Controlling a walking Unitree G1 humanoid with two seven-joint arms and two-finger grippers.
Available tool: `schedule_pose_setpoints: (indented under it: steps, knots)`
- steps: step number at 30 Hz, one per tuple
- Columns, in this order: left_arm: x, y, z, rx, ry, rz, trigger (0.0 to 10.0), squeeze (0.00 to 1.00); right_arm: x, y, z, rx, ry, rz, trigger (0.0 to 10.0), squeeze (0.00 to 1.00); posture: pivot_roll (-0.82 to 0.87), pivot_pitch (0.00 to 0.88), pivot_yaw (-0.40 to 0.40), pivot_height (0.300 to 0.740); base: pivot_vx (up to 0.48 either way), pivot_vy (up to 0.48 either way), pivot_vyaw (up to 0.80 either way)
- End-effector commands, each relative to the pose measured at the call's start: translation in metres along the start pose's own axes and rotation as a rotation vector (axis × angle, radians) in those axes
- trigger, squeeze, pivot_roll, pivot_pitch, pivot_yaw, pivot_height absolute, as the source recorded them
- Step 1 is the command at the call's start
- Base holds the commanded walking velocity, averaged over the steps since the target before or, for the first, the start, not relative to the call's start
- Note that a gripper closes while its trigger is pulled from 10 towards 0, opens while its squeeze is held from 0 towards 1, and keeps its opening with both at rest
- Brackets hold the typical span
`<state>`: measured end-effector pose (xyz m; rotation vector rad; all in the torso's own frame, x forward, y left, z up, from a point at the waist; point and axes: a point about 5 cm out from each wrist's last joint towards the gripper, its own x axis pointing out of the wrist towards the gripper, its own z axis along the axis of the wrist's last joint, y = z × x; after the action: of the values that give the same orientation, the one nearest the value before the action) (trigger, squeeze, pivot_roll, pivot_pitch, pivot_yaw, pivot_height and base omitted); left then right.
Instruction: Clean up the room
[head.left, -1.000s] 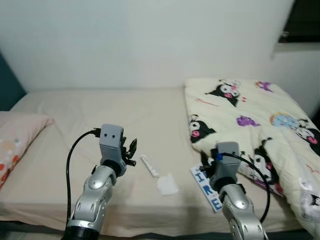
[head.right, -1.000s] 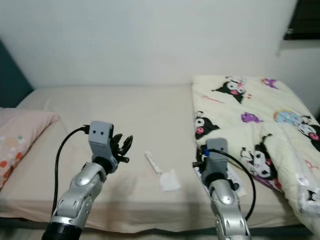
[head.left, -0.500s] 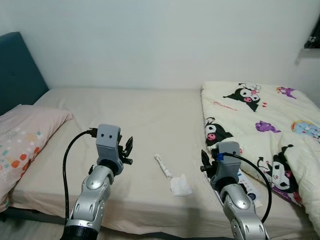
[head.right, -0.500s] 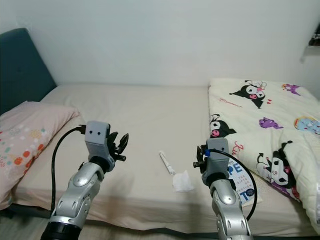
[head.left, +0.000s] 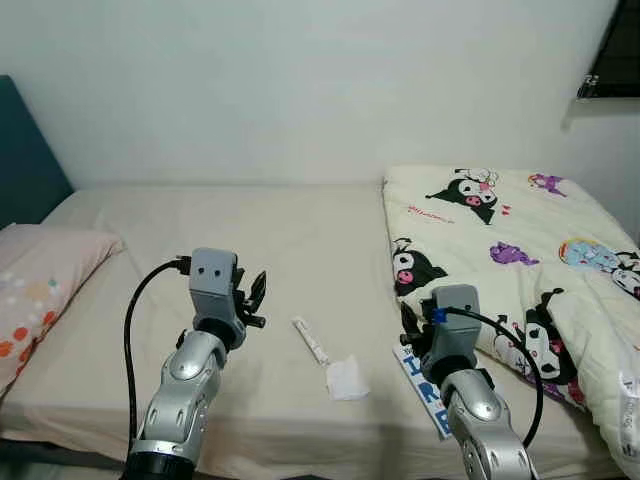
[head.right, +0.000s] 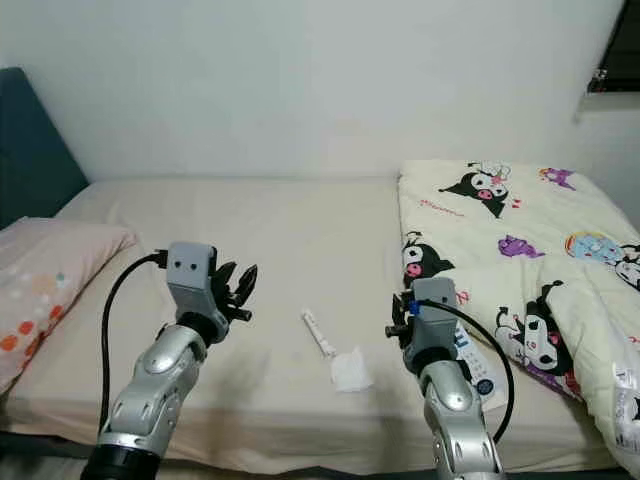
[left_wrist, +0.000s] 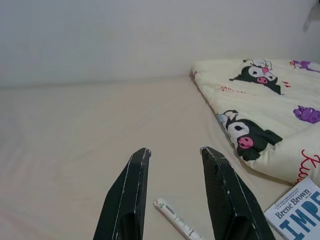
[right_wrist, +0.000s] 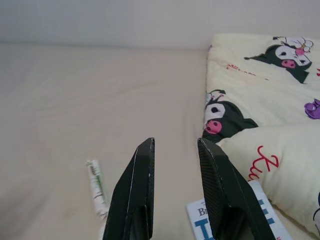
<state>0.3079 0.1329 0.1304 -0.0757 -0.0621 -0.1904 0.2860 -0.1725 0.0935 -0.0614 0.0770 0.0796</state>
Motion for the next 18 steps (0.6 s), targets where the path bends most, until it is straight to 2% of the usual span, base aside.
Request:
schedule_pose_setpoints:
  steps: [1,9,18]
  knots:
    - [-0.0015,0.0026,-0.0008,-0.004,-0.004,0.010,10.0,0.00,0.0001,0.0060,0.0005,0.006,-0.008,0.020,10.0,0.00,0.00,0.017,0.042,0.740,0.371,0.000,0.00]
    - [-0.0020,0.0034,-0.0003,-0.005,-0.008,0.015,10.0,0.00,0.0003,0.0065,0.0002,0.005,-0.005,0.026,10.0,0.00,0.00,0.018,0.042,0.740,0.348,0.000,0.00]
    - [-0.0024,0.0064,0.0005,-0.012,-0.013,0.028,10.0,0.00,0.0008,0.0089,0.0002,0.009,-0.002,0.038,10.0,0.00,0.01,0.017,0.044,0.740,0.000,0.000,0.00]
